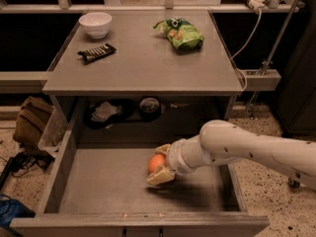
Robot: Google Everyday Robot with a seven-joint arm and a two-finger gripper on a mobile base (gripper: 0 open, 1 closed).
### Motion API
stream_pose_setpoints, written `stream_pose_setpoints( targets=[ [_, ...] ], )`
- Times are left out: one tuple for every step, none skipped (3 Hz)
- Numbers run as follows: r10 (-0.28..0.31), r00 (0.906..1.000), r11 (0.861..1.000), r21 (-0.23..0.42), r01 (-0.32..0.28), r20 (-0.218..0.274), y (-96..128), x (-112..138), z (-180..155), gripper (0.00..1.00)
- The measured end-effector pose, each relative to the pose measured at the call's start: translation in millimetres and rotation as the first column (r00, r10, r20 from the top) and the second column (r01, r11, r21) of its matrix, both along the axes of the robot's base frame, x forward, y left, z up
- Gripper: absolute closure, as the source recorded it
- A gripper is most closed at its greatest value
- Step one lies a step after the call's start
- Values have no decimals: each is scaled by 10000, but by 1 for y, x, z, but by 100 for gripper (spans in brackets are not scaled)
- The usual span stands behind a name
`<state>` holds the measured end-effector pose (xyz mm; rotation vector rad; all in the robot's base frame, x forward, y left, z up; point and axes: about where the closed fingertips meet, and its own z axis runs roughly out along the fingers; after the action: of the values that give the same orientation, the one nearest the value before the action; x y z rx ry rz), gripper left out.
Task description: Pick orange from top drawer and place on counter
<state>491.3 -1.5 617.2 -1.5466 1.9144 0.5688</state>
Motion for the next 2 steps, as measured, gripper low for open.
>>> stream_pose_setpoints(
  targets=[
    [0, 10000, 10000, 0, 0, 0, 0, 0, 0, 63],
    [1, 10000, 9999, -159, 0, 81, -5, 6, 28, 86]
  ],
)
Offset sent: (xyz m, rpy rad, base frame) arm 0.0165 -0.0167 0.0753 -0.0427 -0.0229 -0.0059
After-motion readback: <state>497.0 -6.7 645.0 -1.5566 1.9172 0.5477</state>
